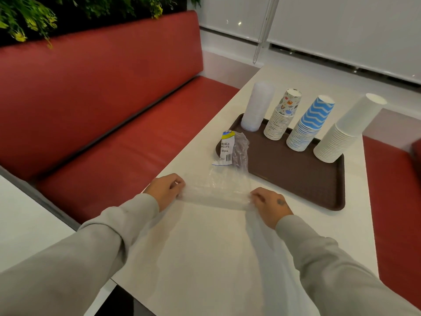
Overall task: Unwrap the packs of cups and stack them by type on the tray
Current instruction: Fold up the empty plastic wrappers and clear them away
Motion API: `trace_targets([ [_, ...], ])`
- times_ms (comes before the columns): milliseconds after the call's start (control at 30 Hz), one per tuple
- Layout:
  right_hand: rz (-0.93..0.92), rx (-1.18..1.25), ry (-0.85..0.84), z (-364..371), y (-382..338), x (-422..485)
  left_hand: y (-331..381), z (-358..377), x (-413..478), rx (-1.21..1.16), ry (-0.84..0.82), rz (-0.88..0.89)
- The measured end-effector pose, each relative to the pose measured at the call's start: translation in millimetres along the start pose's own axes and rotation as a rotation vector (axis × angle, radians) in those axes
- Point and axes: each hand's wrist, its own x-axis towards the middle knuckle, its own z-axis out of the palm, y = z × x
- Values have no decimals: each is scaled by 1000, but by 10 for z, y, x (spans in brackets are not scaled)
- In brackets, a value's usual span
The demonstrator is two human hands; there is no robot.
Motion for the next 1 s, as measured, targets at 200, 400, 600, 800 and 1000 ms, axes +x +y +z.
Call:
trace_targets([
  [200,112,84,46,101,-2,54,-38,-8,27,-55,-18,-43],
  [400,-5,-150,72,135,-44,43,30,77,46,127,-33,36],
  [600,-166,-389,75,186,2,49,54,107,81,501,37,272],
  [800,-234,-464,-9,120,-45,12,14,80,94,618,-33,456],
  [1000,-292,-510,-57,48,57,5,-108,12,121,550,-16,587],
])
